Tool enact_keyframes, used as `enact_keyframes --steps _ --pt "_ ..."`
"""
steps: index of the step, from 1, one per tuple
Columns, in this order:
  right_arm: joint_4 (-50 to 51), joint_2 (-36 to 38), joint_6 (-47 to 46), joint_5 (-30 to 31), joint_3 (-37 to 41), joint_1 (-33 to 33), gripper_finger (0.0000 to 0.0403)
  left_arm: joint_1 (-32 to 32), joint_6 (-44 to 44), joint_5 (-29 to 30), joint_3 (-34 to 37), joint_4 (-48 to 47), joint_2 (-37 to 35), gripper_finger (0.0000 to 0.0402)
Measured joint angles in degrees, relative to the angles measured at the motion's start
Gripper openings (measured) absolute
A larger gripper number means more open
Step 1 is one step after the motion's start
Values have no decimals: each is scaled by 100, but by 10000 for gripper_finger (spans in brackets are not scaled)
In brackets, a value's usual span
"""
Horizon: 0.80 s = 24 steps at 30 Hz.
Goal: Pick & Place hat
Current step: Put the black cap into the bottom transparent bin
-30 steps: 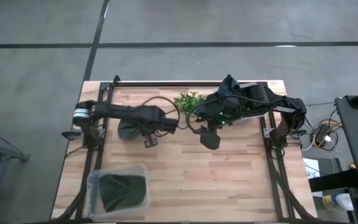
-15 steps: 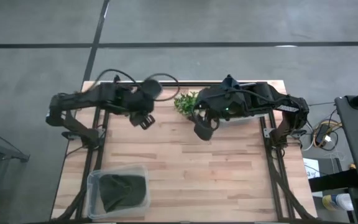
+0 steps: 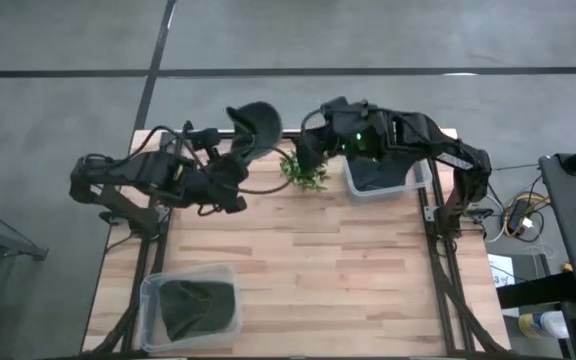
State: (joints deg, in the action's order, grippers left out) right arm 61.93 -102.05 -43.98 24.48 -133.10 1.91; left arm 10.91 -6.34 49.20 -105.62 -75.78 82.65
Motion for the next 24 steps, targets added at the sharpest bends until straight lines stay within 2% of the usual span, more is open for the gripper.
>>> enact_keyframes --steps 4,7,18,21,24 --pt "-463 -46 -332 -528 20 382 219 87 773 60 0 542 -1 7" --pt "-565 -99 -595 -633 56 512 219 121 1214 91 0 680 -2 7" --pt "-842 -169 -1106 -810 281 488 214 121 1579 92 0 700 -28 7" --pt "-842 -180 -1125 -997 341 484 183 121 1579 31 0 721 -39 7" --pt "-878 -193 -1113 -1136 411 492 107 119 1625 -96 0 777 -39 7"
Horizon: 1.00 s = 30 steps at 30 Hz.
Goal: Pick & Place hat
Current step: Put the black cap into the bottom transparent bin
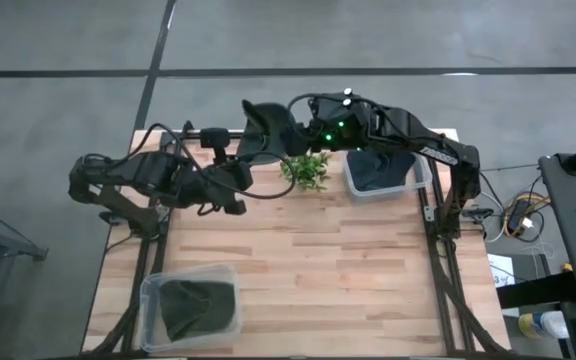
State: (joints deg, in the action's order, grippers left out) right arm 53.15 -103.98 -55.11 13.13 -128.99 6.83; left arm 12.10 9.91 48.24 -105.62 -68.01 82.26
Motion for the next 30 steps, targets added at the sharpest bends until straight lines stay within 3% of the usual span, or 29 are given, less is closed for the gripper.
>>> enact_keyframes --steps 2,5,11,14,19,30 --pt "1 -13 139 -14 26 -4 41 0 12 -281 2 -14 0 7" --pt "-13 -13 202 -18 44 -9 18 0 -103 -478 -6 4 0 9" --pt "135 11 548 -33 -77 -8 11 0 -480 -718 -248 37 -7 51" --pt "209 64 704 12 -81 -1 11 -2 -698 -1039 -618 -79 -9 69" --pt "273 74 930 40 -74 7 10 -13 -1267 -1020 -1372 -533 -28 102" --pt "478 -4 1962 -692 -74 -316 9 -94 -1485 -1189 -2838 -913 -26 175"
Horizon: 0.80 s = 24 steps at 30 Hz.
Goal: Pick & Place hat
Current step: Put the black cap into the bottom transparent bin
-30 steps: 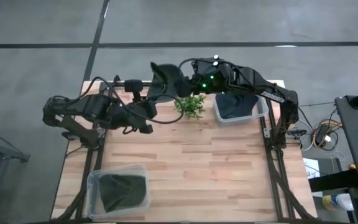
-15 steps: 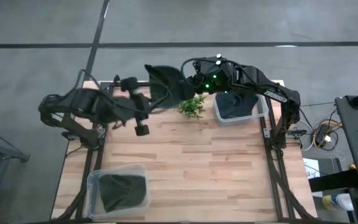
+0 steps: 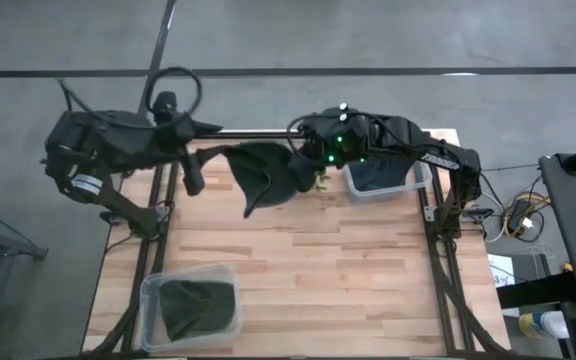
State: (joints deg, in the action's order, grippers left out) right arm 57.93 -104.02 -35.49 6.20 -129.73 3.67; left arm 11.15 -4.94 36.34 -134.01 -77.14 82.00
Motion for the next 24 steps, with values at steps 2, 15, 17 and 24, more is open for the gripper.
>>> enact_keyframes --steps 2,15,17,24 --pt "-39 -7 117 12 0 -96 9 -62 -22 -255 -108 -35 0 176" --pt "-450 -76 360 162 0 -556 11 -335 -238 -1109 -55 -246 365 177" --pt "-438 -134 364 162 2 -603 11 -373 -241 -1344 -55 -250 436 177" --pt "-508 -217 417 322 9 -794 11 -549 -431 -1476 -53 -851 603 166"
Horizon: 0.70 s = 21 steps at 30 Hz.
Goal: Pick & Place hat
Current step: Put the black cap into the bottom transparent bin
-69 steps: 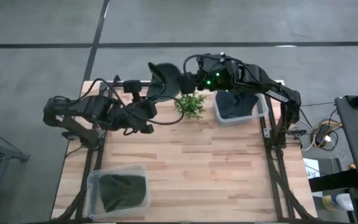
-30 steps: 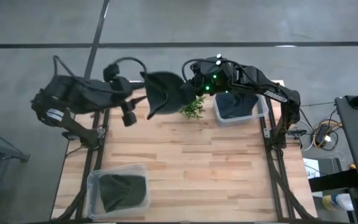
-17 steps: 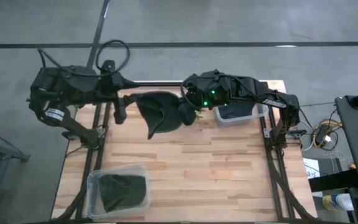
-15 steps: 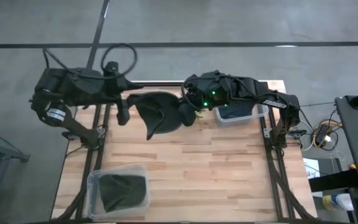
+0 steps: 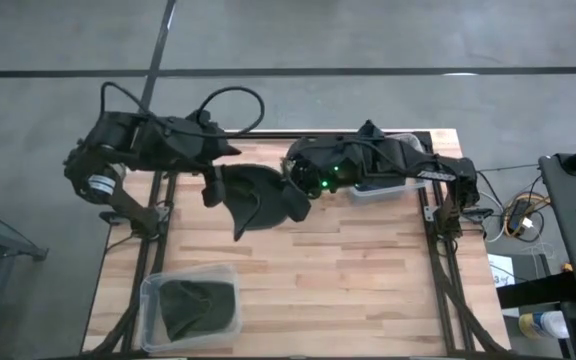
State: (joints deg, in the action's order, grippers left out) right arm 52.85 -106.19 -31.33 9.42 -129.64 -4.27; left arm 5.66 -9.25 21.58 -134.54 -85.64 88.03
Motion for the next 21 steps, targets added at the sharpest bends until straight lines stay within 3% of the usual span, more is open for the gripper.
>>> enact_keyframes --steps 5,12,21 --pt "40 -7 6 -17 0 -23 12 -21 36 -199 0 -60 20 140" --pt "-95 -7 175 45 12 -39 12 -139 187 -517 -5 -234 50 15" --pt "180 -17 174 62 9 -42 38 -320 25 -1517 0 -415 61 7"
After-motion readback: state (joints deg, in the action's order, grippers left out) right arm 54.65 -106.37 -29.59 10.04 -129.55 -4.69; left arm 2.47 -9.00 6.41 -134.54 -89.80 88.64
